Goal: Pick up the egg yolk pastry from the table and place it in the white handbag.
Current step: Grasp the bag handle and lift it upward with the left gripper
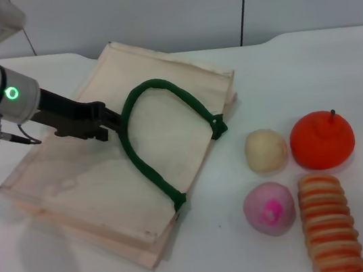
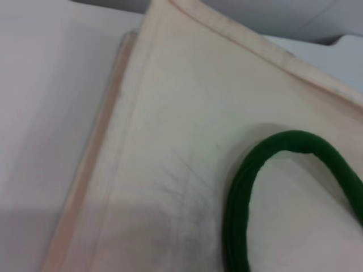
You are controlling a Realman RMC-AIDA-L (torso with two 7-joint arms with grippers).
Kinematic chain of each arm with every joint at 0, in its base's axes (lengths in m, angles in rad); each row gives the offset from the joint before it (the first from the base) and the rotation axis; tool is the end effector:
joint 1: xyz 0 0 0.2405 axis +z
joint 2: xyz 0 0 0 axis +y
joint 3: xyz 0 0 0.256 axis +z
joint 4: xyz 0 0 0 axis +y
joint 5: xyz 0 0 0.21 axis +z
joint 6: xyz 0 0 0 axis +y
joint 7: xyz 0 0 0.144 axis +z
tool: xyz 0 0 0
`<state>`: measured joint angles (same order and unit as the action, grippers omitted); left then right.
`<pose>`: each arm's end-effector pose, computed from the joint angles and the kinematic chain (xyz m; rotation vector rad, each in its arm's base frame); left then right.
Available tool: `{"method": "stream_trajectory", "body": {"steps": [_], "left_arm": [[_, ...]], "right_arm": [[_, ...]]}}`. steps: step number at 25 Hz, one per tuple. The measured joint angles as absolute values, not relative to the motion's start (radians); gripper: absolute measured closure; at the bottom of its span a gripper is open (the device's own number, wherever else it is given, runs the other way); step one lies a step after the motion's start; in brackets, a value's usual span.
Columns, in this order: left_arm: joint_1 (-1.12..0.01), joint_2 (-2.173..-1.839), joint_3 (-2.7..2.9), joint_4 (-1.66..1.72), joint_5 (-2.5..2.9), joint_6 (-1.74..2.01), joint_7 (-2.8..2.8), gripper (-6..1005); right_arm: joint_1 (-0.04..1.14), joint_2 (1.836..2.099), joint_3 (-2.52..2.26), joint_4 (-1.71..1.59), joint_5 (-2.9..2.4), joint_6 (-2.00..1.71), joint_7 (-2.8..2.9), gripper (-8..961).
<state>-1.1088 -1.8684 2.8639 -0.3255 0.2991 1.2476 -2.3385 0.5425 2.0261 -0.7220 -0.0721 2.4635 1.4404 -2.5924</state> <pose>-0.2478 0.4366 0.0331 -2.2191 -1.7085 -0.0049 0.3018 0.3587 0.0638 -1.4834 0.4401 1.1103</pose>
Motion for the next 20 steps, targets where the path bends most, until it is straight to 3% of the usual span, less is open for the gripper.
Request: {"method": "stream_trajectory", "body": {"steps": [20], "left_arm": [[-1.144, -1.874, 2.864, -0.214, 0.409, 1.103, -2.393, 521]], "right_arm": [[0.557, 2.026, -0.723, -0.072, 2.460, 1.451, -2.570, 86]]}}
